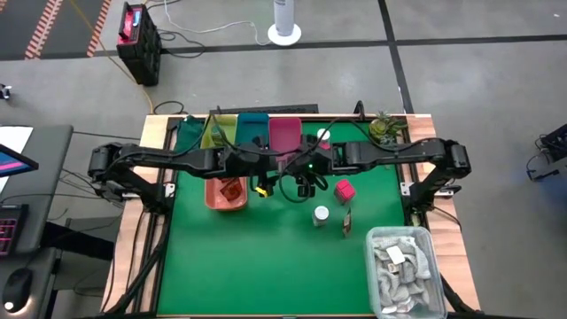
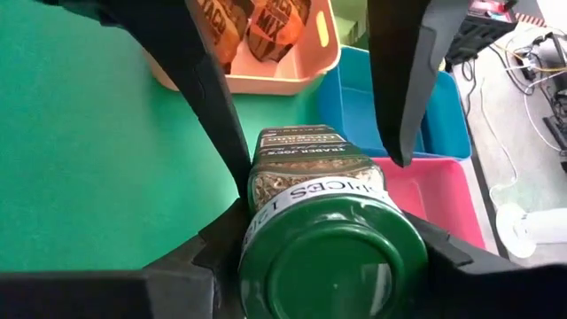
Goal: Sort spices by type
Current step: Put the green seasoning bottle into the yellow bin
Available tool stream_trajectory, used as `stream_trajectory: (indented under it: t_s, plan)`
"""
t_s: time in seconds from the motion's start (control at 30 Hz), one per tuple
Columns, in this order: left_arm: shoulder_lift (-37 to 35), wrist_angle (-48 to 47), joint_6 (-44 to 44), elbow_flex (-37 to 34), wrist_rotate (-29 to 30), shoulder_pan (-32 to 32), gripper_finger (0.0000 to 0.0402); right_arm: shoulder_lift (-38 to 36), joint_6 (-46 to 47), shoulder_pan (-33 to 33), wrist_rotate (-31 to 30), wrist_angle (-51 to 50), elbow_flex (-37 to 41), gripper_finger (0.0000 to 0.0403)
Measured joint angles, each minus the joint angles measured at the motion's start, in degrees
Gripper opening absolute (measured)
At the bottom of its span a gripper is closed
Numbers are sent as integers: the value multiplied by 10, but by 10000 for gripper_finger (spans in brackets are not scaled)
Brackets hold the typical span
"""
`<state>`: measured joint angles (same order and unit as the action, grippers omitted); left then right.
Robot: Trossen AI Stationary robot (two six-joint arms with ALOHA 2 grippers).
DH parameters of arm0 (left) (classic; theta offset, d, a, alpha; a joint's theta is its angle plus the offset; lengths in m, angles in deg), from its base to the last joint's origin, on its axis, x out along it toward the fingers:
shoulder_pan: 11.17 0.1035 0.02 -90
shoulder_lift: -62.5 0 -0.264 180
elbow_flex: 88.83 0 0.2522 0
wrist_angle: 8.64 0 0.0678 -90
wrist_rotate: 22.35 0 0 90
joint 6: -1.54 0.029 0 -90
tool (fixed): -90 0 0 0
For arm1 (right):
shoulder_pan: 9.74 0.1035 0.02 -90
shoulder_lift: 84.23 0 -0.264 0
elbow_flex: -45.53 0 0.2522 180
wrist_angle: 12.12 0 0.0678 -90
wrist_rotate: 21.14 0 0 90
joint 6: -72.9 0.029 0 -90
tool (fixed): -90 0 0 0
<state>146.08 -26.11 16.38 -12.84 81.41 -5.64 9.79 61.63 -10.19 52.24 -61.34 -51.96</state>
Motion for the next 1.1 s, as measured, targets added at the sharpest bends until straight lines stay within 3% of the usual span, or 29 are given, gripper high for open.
stream_trajectory:
  t_s: [0.2,0.53,0.63,0.87,1.1]
  plan:
    - [0,-2,4,0,-5,0,270,0,0,0,2,6,0,226]
    - [0,-34,10,1,-9,2,216,0,-23,11,6,46,-6,229]
    - [0,-35,12,0,-9,2,194,0,-25,12,7,50,-6,242]
    - [0,-35,8,0,-5,2,194,-1,-17,8,9,47,-6,286]
    - [-6,-51,10,-1,-1,4,201,-12,-2,9,6,-42,-50,323]
